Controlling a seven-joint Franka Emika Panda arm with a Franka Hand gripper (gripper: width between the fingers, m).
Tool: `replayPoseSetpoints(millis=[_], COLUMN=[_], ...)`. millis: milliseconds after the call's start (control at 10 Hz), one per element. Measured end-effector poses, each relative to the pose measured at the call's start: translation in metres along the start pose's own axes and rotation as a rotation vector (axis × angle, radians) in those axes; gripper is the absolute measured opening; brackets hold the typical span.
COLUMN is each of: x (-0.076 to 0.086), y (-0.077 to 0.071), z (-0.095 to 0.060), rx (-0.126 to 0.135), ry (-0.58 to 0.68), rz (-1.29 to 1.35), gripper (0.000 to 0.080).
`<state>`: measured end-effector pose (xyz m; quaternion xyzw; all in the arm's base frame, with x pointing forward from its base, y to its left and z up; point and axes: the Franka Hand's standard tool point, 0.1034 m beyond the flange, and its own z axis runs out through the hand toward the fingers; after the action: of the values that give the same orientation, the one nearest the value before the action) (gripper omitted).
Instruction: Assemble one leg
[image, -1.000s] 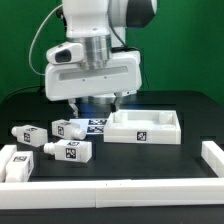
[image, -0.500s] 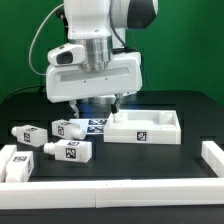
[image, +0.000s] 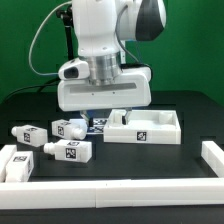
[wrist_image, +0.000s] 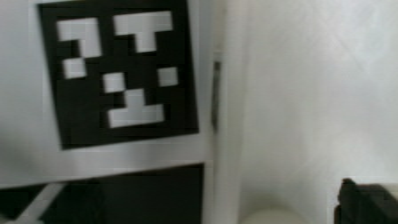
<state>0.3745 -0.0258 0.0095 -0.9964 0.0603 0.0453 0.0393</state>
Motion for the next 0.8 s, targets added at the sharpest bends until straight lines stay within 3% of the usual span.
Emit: replayPoseSetpoints(millis=[500,800], x=[-0.0022,-0.0022], y=[-0.007,-0.0069], z=[0.0041,0.0041], rx=[-0.002,-0.002], ry=[-0.005,-0.005], rz=[-0.026,-0.026], gripper=[0.0649,0.0237])
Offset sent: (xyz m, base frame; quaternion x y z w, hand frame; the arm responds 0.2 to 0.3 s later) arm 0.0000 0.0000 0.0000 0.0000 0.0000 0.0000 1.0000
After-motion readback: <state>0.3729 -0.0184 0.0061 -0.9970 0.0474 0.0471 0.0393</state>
